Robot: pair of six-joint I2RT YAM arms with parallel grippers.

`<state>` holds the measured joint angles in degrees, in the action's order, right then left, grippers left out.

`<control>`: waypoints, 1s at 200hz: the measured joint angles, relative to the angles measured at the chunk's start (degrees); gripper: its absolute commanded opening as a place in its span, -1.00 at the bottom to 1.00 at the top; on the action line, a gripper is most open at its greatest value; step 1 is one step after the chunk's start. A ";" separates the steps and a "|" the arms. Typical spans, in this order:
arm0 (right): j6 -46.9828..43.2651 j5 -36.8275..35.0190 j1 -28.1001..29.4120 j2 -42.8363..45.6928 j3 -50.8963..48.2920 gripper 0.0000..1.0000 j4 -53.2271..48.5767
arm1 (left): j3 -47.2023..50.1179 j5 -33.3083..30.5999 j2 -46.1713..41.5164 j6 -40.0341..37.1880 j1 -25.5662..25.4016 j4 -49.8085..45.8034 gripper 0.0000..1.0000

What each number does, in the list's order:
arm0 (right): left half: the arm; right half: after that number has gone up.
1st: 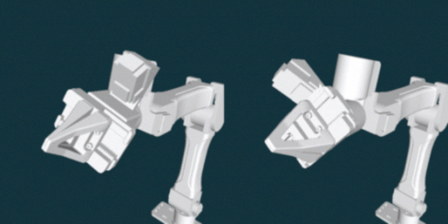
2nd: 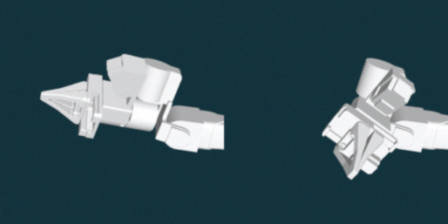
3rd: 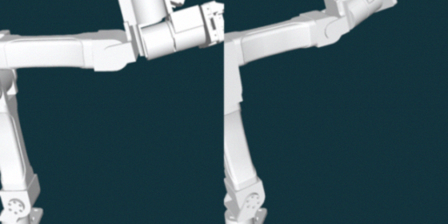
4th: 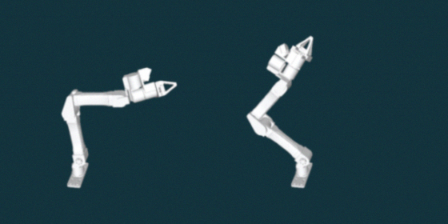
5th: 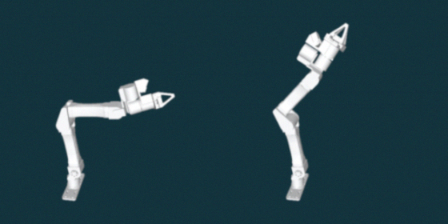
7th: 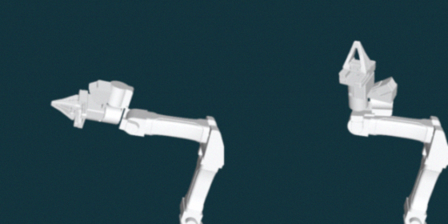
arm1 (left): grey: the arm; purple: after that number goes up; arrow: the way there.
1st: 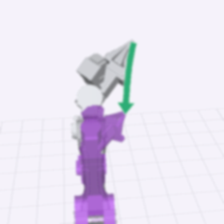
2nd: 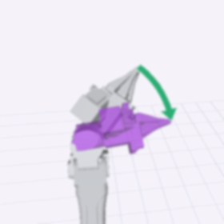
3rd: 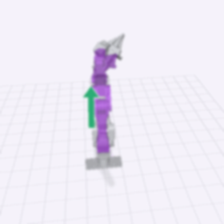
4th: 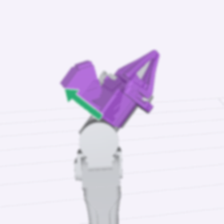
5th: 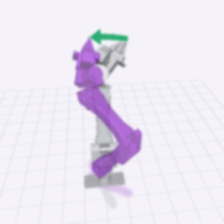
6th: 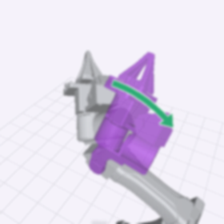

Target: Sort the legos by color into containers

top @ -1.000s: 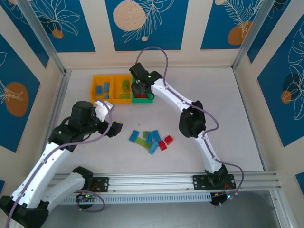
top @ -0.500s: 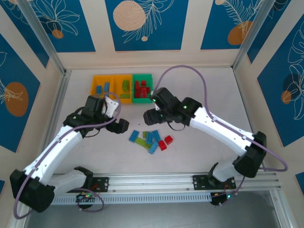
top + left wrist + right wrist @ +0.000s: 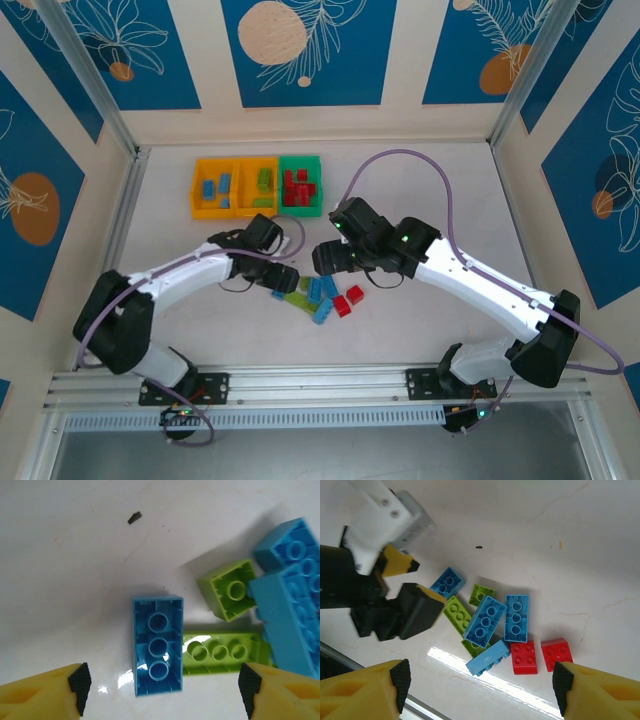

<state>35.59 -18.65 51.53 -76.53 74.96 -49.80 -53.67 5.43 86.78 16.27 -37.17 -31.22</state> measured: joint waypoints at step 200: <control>0.83 -1.33 0.11 2.21 -0.46 0.57 -2.38 | -1.84 -10.03 -6.45 2.01 9.79 6.67 -0.48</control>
<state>36.42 -19.99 51.64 -74.32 74.50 -52.18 -55.51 -4.60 80.34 18.28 -27.38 -24.56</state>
